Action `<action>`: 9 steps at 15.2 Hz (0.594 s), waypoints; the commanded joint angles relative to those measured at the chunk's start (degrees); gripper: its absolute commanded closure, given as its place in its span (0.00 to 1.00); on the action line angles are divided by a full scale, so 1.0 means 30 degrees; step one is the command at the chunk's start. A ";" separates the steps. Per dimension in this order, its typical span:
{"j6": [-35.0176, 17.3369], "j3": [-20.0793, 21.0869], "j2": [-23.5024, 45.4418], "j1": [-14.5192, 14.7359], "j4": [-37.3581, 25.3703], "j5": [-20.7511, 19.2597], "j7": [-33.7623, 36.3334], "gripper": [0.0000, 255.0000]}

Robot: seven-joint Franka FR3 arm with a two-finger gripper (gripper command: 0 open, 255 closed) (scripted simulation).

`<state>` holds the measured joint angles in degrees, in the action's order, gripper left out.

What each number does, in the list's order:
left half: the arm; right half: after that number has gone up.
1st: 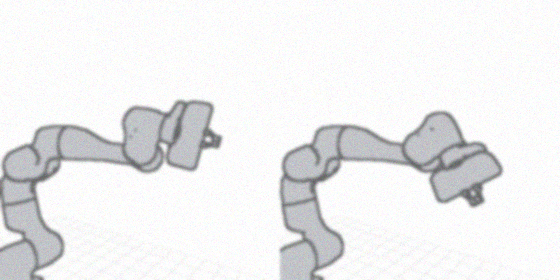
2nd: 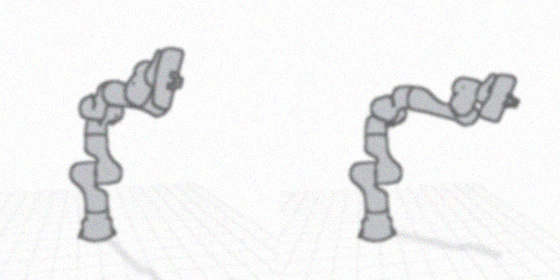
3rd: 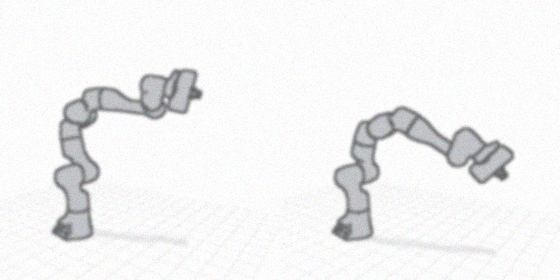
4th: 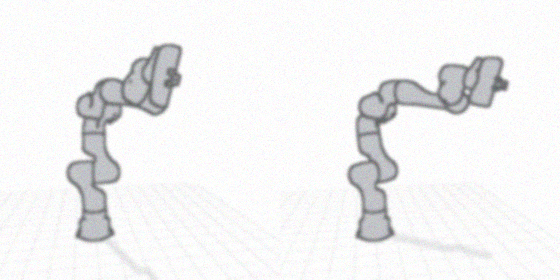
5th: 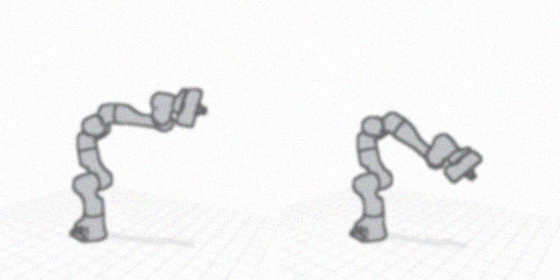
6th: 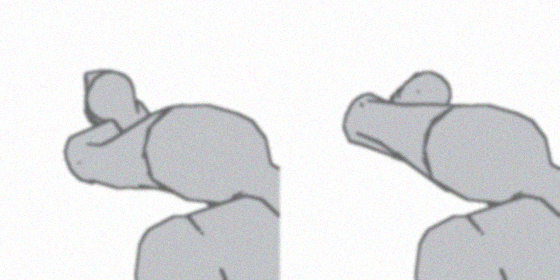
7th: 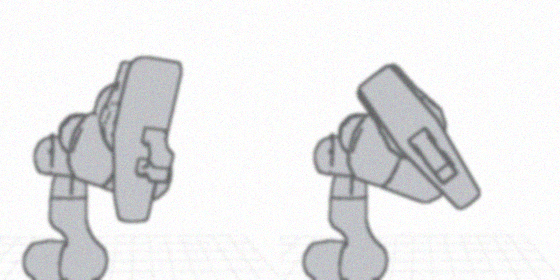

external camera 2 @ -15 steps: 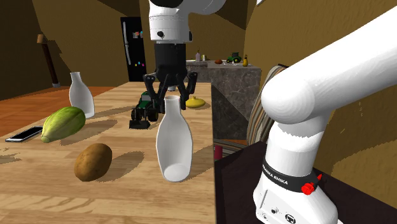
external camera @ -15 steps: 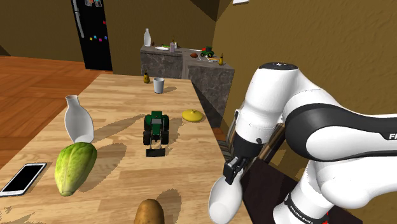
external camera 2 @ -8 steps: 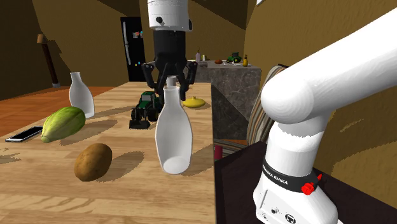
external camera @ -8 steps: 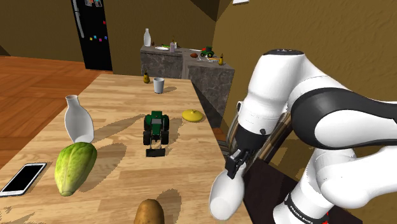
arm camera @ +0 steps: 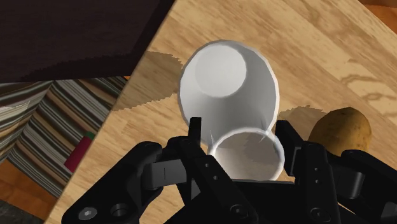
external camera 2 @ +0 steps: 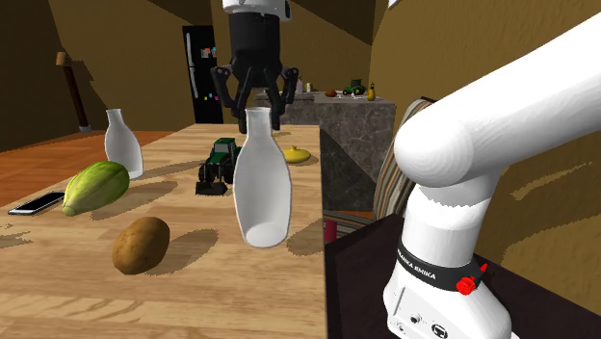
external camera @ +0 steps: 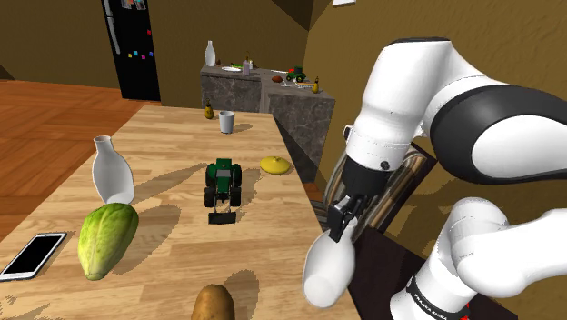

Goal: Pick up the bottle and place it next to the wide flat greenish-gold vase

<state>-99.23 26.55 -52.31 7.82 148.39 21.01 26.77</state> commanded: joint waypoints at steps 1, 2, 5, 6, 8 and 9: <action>0.0521 -0.0186 -0.0027 -0.0055 -0.0494 -0.0164 0.0030 1.00; 0.0758 -0.0267 -0.0008 -0.0088 -0.0750 -0.0242 0.0045 1.00; 0.1457 -0.0497 0.0078 -0.0187 -0.1534 -0.0466 0.0091 1.00; 0.1687 -0.0570 0.0116 -0.0221 -0.1801 -0.0537 0.0107 1.00; 0.2142 -0.0711 0.0204 -0.0286 -0.2343 -0.0676 0.0139 1.00; 0.2367 -0.0779 0.0254 -0.0318 -0.2618 -0.0744 0.0156 1.00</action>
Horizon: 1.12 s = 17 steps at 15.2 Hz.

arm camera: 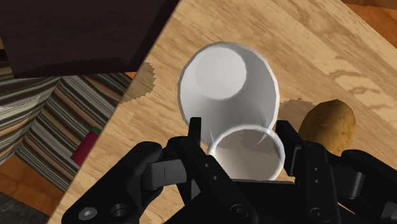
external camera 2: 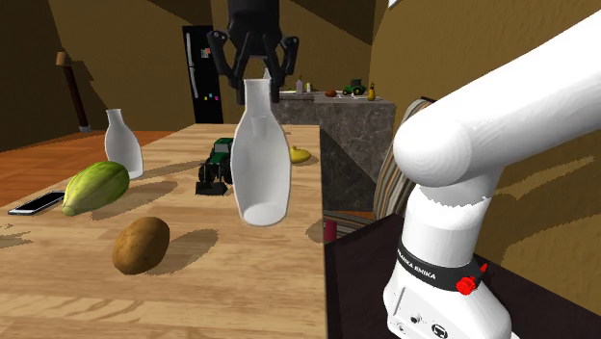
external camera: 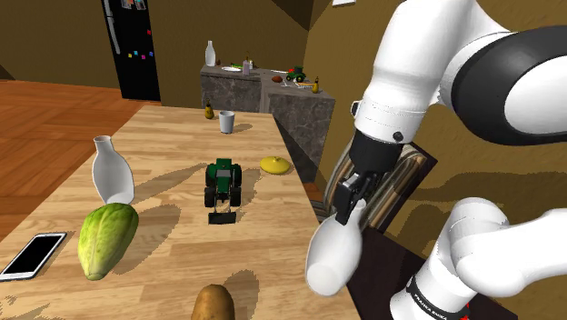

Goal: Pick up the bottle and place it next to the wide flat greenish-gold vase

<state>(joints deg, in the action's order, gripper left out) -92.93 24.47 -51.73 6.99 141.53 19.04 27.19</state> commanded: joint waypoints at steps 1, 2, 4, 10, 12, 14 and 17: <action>0.0493 -0.0153 0.0113 -0.0075 -0.0608 -0.0150 0.0033 1.00; 0.0716 -0.0217 0.0172 -0.0107 -0.0889 -0.0215 0.0050 1.00; 0.1159 -0.0340 0.0300 -0.0171 -0.1459 -0.0340 0.0086 1.00; 0.2470 -0.0669 0.0773 -0.0357 -0.3235 -0.0687 0.0203 1.00; 0.2902 -0.0765 0.0958 -0.0418 -0.3850 -0.0793 0.0246 1.00; 0.3334 -0.0854 0.1157 -0.0479 -0.4478 -0.0895 0.0290 1.00; 0.3980 -0.0976 0.1481 -0.0568 -0.5443 -0.1040 0.0362 1.00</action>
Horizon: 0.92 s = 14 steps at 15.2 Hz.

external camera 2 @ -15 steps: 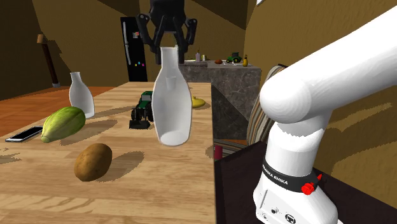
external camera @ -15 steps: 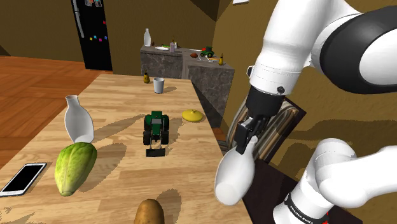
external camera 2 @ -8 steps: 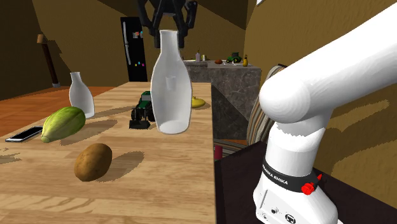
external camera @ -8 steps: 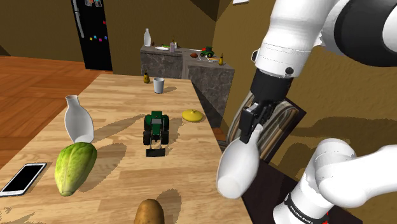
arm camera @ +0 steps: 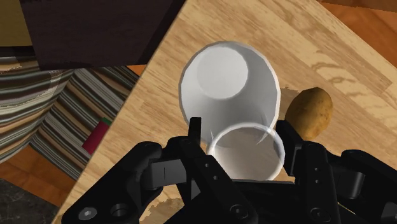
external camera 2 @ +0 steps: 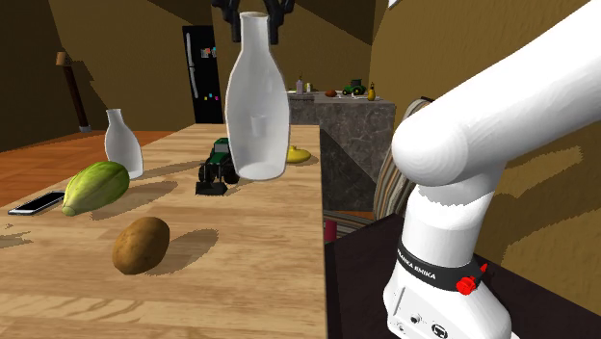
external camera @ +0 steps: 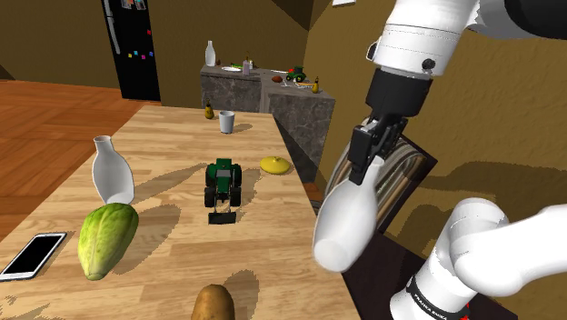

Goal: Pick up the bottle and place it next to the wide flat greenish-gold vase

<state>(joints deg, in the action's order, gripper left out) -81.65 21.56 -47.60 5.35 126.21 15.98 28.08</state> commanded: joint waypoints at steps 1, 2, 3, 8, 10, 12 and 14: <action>0.0434 -0.0042 0.0220 -0.0052 -0.0664 -0.0069 0.0090 1.00; 0.0650 -0.0077 0.0338 -0.0082 -0.0996 -0.0115 0.0116 1.00; 0.0865 -0.0111 0.0459 -0.0111 -0.1331 -0.0159 0.0142 1.00; 0.1949 -0.0256 0.1113 -0.0259 -0.3062 -0.0370 0.0286 1.00; 0.2387 -0.0302 0.1398 -0.0317 -0.3782 -0.0449 0.0350 1.00; 0.2828 -0.0340 0.1697 -0.0377 -0.4519 -0.0524 0.0418 1.00; 0.3273 -0.0371 0.2011 -0.0436 -0.5275 -0.0597 0.0490 1.00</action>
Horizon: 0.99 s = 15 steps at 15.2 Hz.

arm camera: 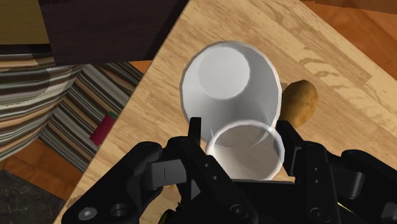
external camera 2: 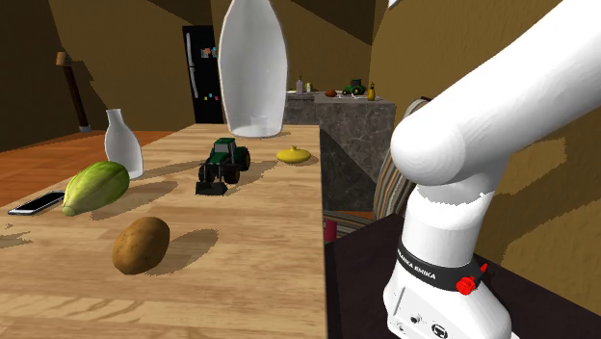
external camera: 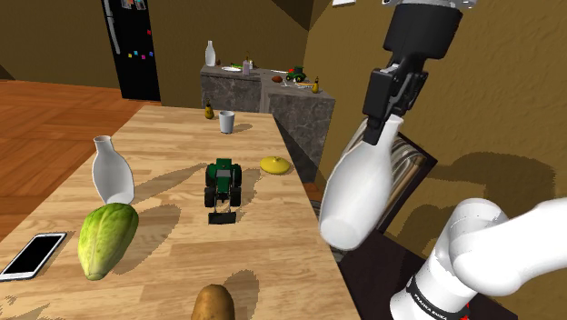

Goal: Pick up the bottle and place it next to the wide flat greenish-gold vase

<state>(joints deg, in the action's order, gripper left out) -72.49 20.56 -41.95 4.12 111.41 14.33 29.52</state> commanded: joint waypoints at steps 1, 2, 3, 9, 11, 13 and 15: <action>0.0443 -0.0051 0.0290 -0.0056 -0.0726 -0.0081 0.0050 1.00; 0.0669 -0.0061 0.0456 -0.0085 -0.1117 -0.0116 0.0090 1.00; 0.0896 -0.0070 0.0626 -0.0115 -0.1513 -0.0151 0.0131 1.00; 0.1544 -0.0260 0.1604 -0.0327 -0.3073 -0.0501 -0.0024 1.00; 0.0799 -0.0606 0.2015 -0.0494 -0.2633 -0.0892 -0.0701 1.00; 0.0060 -0.0934 0.2501 -0.0676 -0.2287 -0.1263 -0.1338 1.00; -0.0668 -0.1241 0.3059 -0.0876 -0.2034 -0.1616 -0.1940 1.00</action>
<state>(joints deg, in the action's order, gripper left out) -73.41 17.33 -34.00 1.88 105.39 10.15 24.71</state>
